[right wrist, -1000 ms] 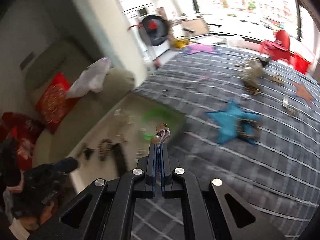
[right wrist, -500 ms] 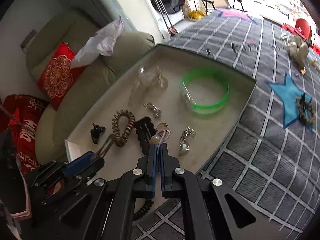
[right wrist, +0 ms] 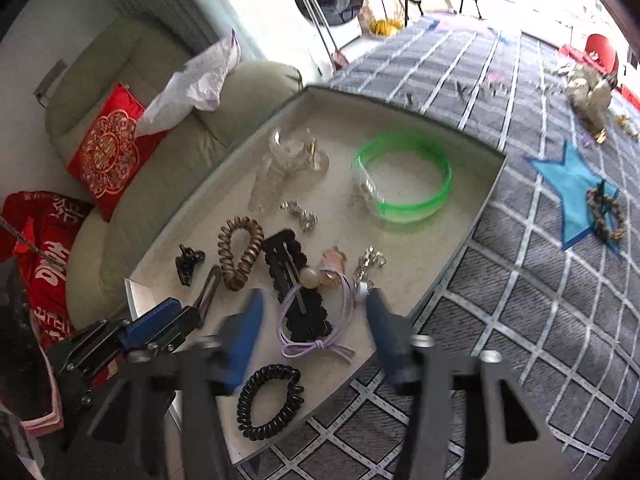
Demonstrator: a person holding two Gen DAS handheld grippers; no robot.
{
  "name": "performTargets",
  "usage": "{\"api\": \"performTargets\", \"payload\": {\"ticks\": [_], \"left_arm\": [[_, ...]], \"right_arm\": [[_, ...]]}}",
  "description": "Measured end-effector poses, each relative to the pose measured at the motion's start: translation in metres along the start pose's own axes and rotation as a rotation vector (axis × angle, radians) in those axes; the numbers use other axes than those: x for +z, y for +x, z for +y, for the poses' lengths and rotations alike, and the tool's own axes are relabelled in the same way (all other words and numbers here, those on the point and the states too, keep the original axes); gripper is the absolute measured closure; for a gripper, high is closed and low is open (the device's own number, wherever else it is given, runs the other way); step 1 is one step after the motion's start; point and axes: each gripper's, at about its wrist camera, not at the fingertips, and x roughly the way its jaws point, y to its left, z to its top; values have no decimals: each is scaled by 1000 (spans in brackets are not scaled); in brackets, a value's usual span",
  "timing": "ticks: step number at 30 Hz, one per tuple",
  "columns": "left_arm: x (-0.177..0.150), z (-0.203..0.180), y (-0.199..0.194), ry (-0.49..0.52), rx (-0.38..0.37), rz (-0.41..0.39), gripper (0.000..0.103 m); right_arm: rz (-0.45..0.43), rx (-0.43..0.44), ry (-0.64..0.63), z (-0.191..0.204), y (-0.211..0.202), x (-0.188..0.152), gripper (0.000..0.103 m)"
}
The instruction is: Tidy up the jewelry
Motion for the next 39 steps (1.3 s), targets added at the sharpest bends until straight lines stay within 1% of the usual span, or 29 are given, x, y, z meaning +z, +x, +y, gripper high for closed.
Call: {"api": "performTargets", "payload": {"ticks": [1,2,3,6,7,8,10,13,18,19,20,23,27,31,39], "left_arm": [[0,1,-2,-7,3,-4,34],[0,2,-5,-17,9,-21,2],[-1,3,-14,-28,20,-63,0],[0,1,-23,-22,8,-80,0],[0,1,-26,-26,5,-80,0],[-1,1,-29,-29,4,-83,0],[-1,2,-36,-36,10,-95,0],[-1,4,-46,-53,26,-106,0],[-3,11,-60,-83,77,-129,0],[-4,12,-62,-87,86,-134,0],[-4,13,-64,-89,93,-140,0],[-6,15,-70,-92,101,-147,0],[-9,14,-76,-88,102,-156,0],[-11,10,-83,-74,128,-170,0],[-11,9,-93,-87,114,-179,0]], "right_arm": [[-7,-8,-4,1,-4,0,43],[-14,-16,-7,2,-7,1,43],[-21,-26,-8,3,-11,1,43],[-42,-60,-10,5,-21,0,40],[-47,-72,-11,5,-24,0,35],[-57,-91,-14,7,-28,-2,28],[-81,-121,-23,11,-34,-4,20],[-118,-188,-47,17,-46,-8,19],[-145,-220,-67,21,-60,-13,15],[-150,-226,-71,22,-62,-14,4],[-166,-235,-78,24,-66,-16,0],[-190,-244,-88,29,-74,-19,0],[-200,-245,-90,33,-80,-20,0],[-209,-249,-96,36,-85,-22,0],[-214,-251,-89,34,-88,-25,0]]}}
